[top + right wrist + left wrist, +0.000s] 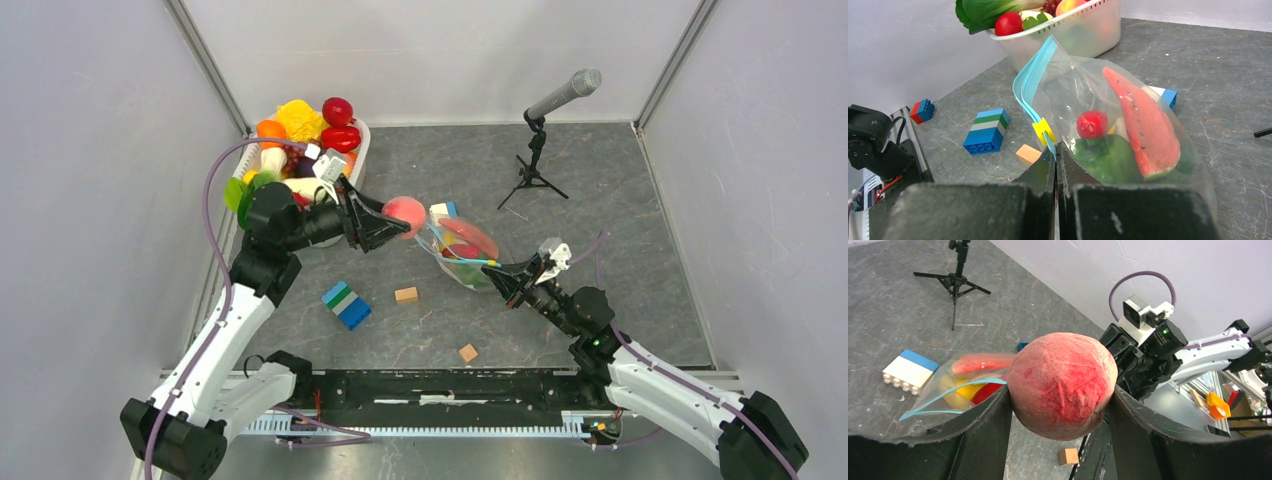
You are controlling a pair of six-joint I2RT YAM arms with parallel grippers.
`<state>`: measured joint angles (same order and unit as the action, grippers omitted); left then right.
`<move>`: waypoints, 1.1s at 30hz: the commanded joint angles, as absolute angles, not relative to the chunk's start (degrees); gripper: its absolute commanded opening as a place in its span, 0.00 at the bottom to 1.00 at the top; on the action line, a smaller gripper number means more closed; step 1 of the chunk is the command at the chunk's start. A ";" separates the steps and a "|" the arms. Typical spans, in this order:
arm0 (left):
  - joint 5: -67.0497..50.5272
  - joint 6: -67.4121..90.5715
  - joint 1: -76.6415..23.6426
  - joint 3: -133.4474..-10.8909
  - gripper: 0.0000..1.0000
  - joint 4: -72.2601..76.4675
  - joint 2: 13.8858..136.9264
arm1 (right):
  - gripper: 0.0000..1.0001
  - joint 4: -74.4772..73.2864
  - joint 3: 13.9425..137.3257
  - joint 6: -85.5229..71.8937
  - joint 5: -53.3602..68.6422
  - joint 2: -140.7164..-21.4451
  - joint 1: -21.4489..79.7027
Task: Place the food in the zip-top bag and seal the zipper
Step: Place the fake fruit in the zipper food storage bag.
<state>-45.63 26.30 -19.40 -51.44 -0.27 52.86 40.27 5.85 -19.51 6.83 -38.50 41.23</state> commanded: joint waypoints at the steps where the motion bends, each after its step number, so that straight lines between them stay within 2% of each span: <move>1: -45.69 23.75 -22.10 -51.52 0.46 2.13 53.03 | 0.00 42.33 5.82 -19.44 6.14 -37.55 41.09; 19: -45.41 22.89 -30.93 -45.13 0.44 7.34 54.85 | 0.00 41.12 6.14 -19.20 7.12 -36.42 41.09; 23: -39.30 16.70 -31.03 -44.83 0.44 1.03 55.72 | 0.00 41.06 6.66 -19.17 7.41 -37.13 41.13; 33: -32.22 15.47 -31.03 -41.34 0.43 7.91 58.93 | 0.00 41.40 6.56 -19.20 7.32 -36.68 41.13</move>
<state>-35.64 19.18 -30.89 -42.26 3.57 58.13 39.00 5.85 -19.46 7.44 -37.21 41.23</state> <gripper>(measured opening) 0.697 0.004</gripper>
